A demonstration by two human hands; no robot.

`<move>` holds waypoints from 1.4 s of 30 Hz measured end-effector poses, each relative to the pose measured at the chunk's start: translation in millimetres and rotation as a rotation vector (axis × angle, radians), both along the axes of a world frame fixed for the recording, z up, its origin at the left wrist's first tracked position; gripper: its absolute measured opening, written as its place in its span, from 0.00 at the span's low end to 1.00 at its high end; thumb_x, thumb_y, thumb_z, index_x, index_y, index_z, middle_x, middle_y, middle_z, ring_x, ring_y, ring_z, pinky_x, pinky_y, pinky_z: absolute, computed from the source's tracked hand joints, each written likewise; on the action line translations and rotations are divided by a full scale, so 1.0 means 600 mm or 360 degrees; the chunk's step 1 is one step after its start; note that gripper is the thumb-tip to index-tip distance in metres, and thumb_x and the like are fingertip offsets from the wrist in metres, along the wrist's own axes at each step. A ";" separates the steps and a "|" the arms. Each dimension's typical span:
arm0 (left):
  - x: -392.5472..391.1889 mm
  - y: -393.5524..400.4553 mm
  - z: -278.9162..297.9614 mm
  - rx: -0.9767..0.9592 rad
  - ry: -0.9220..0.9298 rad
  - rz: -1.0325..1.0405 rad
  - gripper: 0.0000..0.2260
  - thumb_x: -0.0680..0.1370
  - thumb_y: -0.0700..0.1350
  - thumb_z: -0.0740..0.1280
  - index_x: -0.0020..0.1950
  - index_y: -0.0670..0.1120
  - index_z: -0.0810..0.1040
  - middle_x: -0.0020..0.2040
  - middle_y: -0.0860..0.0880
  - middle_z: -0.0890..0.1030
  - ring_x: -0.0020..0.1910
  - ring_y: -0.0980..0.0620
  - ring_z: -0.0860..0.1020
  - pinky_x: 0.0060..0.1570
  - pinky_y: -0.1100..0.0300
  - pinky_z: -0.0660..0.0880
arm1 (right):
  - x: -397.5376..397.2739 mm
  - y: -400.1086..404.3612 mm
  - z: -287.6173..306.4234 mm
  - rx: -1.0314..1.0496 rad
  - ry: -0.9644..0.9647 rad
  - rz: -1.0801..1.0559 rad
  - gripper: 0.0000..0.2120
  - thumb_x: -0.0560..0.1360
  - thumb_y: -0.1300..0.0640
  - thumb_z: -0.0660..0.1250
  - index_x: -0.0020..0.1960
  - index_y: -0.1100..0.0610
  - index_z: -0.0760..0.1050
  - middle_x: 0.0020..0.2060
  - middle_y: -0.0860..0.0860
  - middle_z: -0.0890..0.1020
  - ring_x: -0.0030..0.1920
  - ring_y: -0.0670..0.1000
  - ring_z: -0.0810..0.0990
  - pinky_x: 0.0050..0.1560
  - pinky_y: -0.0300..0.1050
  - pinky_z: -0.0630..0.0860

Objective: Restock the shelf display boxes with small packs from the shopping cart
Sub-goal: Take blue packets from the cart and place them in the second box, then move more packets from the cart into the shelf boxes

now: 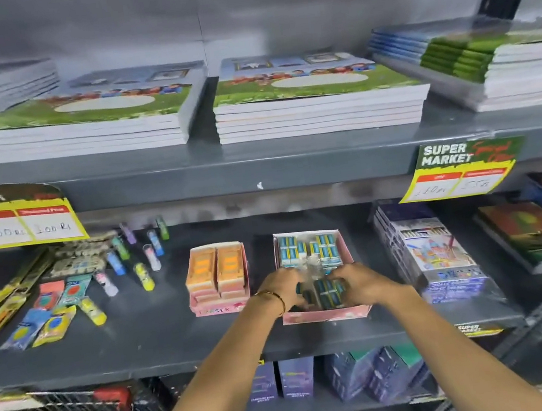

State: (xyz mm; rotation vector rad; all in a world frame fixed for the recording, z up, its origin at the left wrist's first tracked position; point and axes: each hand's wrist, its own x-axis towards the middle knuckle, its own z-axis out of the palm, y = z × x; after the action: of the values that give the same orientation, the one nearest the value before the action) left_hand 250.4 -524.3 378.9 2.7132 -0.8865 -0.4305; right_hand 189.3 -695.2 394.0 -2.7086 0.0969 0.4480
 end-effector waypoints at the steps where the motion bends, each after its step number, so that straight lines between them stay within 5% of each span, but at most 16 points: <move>1: 0.000 -0.001 -0.001 0.0059 -0.0056 -0.0013 0.18 0.73 0.44 0.70 0.62 0.46 0.74 0.62 0.43 0.78 0.61 0.44 0.75 0.68 0.50 0.67 | 0.003 0.003 -0.001 -0.0058 0.0005 -0.0016 0.21 0.70 0.65 0.68 0.62 0.53 0.76 0.61 0.55 0.80 0.58 0.56 0.79 0.59 0.47 0.77; 5: -0.001 -0.005 -0.009 0.0225 -0.0171 -0.0005 0.15 0.75 0.42 0.68 0.61 0.48 0.76 0.61 0.46 0.79 0.62 0.46 0.74 0.74 0.43 0.52 | 0.007 0.019 -0.005 -0.0219 0.0049 -0.0053 0.18 0.73 0.62 0.67 0.63 0.58 0.74 0.64 0.59 0.75 0.62 0.60 0.75 0.63 0.51 0.74; 14: -0.007 0.009 -0.020 -0.0020 -0.0268 -0.0038 0.17 0.76 0.36 0.63 0.64 0.48 0.74 0.64 0.45 0.77 0.65 0.46 0.73 0.75 0.47 0.51 | 0.003 0.052 -0.003 -0.0220 -0.0020 -0.0252 0.15 0.73 0.65 0.67 0.59 0.63 0.76 0.65 0.61 0.74 0.62 0.57 0.78 0.64 0.49 0.74; 19: -0.021 0.095 -0.007 -0.0462 -0.0492 0.0116 0.26 0.79 0.49 0.60 0.74 0.45 0.55 0.76 0.48 0.57 0.76 0.50 0.54 0.75 0.57 0.47 | 0.007 0.129 0.024 -0.0057 -0.0562 -0.0245 0.16 0.75 0.62 0.66 0.62 0.60 0.76 0.61 0.59 0.80 0.58 0.58 0.80 0.60 0.46 0.72; 24: -0.060 0.299 -0.013 -0.0520 -0.0713 0.0459 0.29 0.79 0.51 0.60 0.74 0.41 0.53 0.76 0.43 0.56 0.76 0.45 0.52 0.73 0.57 0.47 | 0.009 0.322 0.039 0.0223 -0.0852 0.0196 0.18 0.74 0.64 0.66 0.64 0.60 0.74 0.63 0.57 0.78 0.63 0.56 0.77 0.66 0.47 0.69; 34: -0.225 0.777 -0.141 -0.0143 -0.0406 0.1254 0.31 0.79 0.47 0.60 0.74 0.40 0.45 0.77 0.43 0.48 0.76 0.45 0.45 0.75 0.56 0.43 | -0.005 0.800 -0.082 0.0326 -0.0393 0.1006 0.19 0.78 0.59 0.62 0.68 0.58 0.70 0.68 0.55 0.73 0.68 0.53 0.71 0.69 0.47 0.66; 37: -0.293 0.868 -0.229 -0.0039 -0.0172 0.1458 0.34 0.78 0.46 0.61 0.74 0.40 0.42 0.77 0.42 0.45 0.76 0.45 0.43 0.75 0.56 0.41 | -0.017 0.914 -0.167 0.0199 -0.0157 0.1206 0.19 0.77 0.59 0.63 0.66 0.61 0.71 0.65 0.57 0.76 0.66 0.55 0.73 0.68 0.44 0.62; 42: -0.388 0.945 -0.400 -0.0008 0.0403 0.1627 0.41 0.74 0.51 0.67 0.74 0.40 0.42 0.77 0.40 0.44 0.76 0.43 0.43 0.74 0.53 0.42 | -0.049 1.031 -0.344 -0.0310 0.0424 0.1339 0.19 0.74 0.50 0.68 0.58 0.63 0.76 0.57 0.61 0.81 0.57 0.59 0.79 0.55 0.48 0.76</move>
State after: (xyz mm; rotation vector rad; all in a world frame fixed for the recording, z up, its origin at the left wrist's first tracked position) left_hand 17.6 42.5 138.7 2.5883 0.5705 -0.4913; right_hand 159.9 -76.8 187.4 -2.7425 -0.9998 1.0726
